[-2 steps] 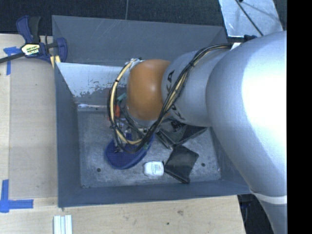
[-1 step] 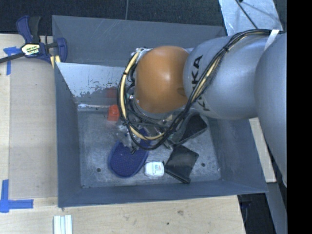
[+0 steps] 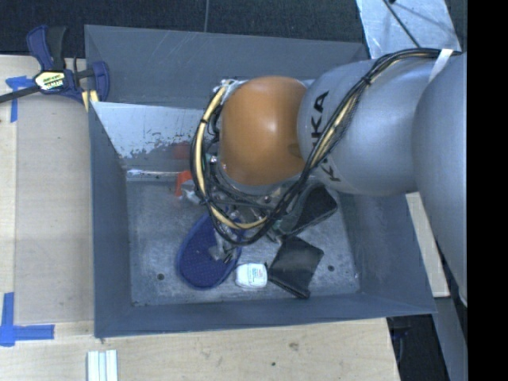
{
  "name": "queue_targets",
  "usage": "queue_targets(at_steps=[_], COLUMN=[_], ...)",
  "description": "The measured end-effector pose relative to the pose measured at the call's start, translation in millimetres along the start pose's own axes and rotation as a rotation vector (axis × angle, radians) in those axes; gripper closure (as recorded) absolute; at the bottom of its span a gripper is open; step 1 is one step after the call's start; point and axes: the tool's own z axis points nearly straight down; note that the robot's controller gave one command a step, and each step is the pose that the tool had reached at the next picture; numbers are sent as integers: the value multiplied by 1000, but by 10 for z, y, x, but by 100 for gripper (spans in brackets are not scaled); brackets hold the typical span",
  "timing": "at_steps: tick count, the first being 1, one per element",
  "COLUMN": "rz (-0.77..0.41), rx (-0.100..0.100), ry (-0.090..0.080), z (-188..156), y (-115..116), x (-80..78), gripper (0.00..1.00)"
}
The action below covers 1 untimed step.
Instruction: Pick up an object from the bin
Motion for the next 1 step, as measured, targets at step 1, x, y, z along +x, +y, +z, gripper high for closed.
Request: queue_targets(at_steps=[1], rz=[-243], rx=[-2], ry=[8], z=[752], y=[-75], x=[101], gripper=[0])
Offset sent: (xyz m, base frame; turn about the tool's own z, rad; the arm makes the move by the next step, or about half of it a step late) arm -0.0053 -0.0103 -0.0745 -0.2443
